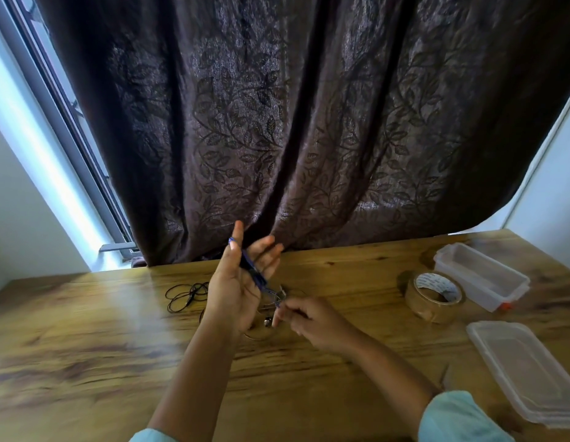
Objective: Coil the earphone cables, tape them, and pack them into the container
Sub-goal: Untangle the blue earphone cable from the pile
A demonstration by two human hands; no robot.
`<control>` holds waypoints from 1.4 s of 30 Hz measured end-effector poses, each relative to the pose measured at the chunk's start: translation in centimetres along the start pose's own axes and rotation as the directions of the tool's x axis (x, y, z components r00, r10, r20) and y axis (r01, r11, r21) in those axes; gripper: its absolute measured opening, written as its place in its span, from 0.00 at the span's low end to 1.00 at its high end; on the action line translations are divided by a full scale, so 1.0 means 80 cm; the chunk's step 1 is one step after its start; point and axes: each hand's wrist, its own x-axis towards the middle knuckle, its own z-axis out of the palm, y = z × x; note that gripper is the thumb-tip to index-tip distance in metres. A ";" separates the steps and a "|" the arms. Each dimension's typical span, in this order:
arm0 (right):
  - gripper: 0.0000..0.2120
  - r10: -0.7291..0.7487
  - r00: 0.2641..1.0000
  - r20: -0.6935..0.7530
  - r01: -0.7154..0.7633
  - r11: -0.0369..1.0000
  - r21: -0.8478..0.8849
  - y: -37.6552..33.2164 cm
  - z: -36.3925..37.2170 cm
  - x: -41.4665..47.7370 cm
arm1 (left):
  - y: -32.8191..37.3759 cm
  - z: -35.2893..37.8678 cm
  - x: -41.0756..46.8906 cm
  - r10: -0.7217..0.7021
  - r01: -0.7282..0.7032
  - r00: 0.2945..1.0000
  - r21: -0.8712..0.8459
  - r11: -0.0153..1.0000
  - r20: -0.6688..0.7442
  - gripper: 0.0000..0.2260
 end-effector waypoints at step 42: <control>0.07 0.012 0.995 -0.101 0.036 0.889 0.457 -0.041 -0.032 0.005 | -0.027 0.003 -0.028 -0.310 0.361 0.921 -0.219 0.906 0.238 0.21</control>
